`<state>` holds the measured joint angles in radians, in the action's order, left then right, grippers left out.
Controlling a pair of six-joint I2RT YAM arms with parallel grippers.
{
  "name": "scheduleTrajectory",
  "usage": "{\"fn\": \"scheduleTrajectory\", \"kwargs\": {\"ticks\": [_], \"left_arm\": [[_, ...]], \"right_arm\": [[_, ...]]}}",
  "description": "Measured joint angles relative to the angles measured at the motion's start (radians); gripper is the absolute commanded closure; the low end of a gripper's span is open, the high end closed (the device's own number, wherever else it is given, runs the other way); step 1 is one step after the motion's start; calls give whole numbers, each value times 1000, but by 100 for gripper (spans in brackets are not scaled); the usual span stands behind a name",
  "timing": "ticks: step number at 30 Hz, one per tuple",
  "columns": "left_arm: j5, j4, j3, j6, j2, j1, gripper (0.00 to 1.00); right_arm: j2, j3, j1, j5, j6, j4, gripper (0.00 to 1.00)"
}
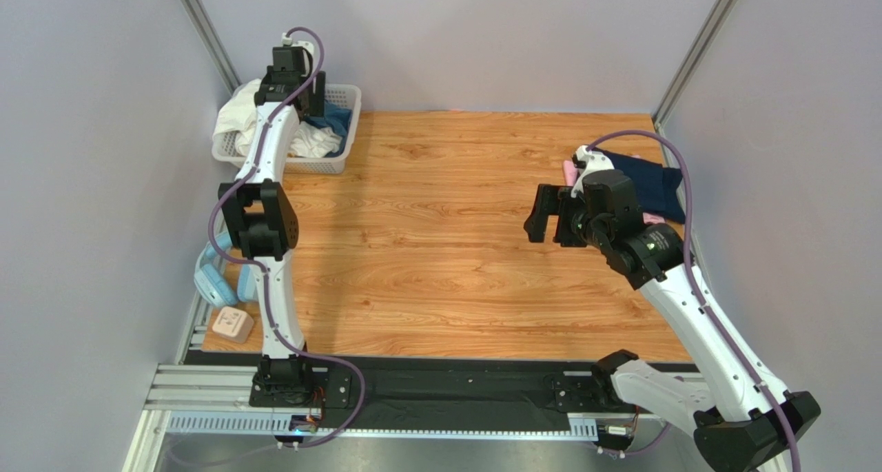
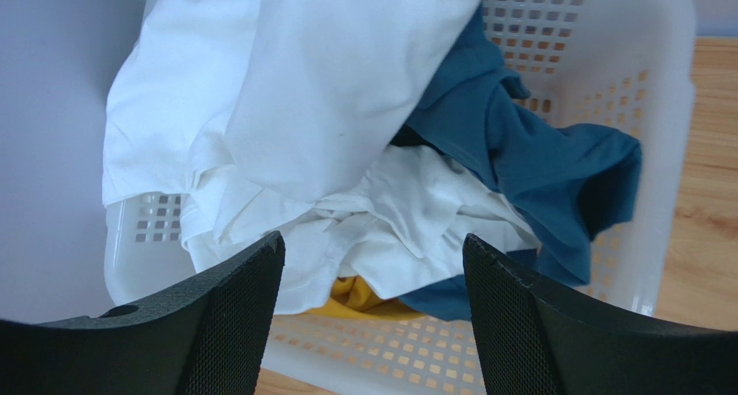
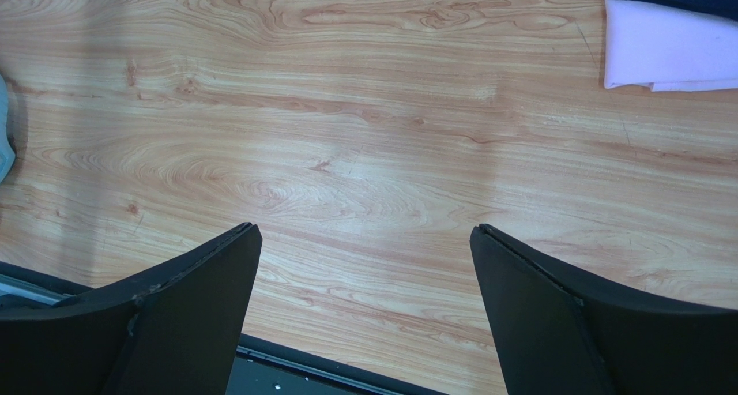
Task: Fold and stack the t-shirts
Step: Grab crumpled tshirt from bin with the left arm
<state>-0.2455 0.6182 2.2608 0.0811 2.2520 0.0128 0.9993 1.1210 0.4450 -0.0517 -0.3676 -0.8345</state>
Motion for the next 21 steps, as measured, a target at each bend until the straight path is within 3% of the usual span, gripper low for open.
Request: {"fn": "scheduleTrajectory", "kwargs": {"ticks": [10,19,21], "left_arm": [[-75,2,80,-43,113,86,17],[-86,-62,106,-36,172,80,17],[-86,-81,106,-29,180,79,13]], "right_arm": [[-47,-84,5,9,-6,-13,0],[-66,-114,6,26,-15,-30,0],[-66,-114,6,37,-18,-29,0]]}}
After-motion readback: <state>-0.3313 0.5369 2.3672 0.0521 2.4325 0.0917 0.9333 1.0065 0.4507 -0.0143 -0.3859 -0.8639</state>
